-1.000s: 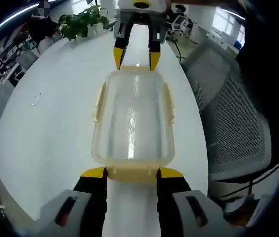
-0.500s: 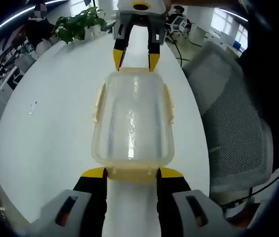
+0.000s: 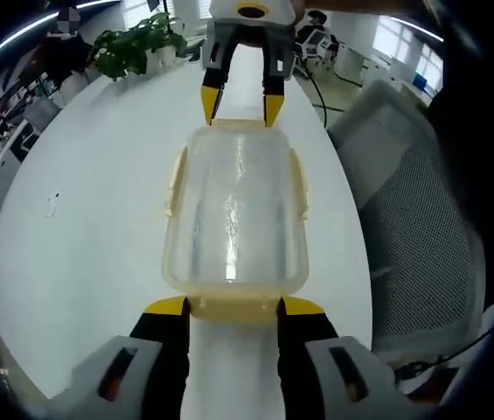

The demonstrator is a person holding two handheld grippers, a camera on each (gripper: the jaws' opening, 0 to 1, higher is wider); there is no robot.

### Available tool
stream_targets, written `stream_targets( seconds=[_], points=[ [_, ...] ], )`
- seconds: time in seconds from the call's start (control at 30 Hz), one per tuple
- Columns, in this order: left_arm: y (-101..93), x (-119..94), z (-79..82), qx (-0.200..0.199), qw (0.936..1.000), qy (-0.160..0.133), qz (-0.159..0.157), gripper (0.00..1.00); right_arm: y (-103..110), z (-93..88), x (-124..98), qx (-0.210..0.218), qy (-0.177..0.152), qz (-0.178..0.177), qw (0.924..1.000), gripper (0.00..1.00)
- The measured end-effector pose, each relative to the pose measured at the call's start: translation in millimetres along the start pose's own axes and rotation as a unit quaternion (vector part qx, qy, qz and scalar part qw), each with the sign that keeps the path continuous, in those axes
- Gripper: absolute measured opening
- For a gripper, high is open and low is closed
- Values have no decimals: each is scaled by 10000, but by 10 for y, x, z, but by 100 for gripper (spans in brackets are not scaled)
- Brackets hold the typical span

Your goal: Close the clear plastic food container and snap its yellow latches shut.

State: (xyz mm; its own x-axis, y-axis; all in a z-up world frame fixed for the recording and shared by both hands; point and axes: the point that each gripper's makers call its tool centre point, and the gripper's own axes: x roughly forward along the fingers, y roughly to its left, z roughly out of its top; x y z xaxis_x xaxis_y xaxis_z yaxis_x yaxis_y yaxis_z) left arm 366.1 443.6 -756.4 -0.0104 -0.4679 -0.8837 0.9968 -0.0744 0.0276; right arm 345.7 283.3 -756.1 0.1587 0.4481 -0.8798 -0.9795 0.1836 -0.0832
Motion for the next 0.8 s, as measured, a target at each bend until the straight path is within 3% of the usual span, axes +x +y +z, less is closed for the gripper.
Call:
stream_targets(
  seconds=[0.8],
  points=[
    [4, 264, 377, 63, 9999, -23, -112, 37, -19, -425, -165, 142, 89, -34, 9999, 38]
  ],
)
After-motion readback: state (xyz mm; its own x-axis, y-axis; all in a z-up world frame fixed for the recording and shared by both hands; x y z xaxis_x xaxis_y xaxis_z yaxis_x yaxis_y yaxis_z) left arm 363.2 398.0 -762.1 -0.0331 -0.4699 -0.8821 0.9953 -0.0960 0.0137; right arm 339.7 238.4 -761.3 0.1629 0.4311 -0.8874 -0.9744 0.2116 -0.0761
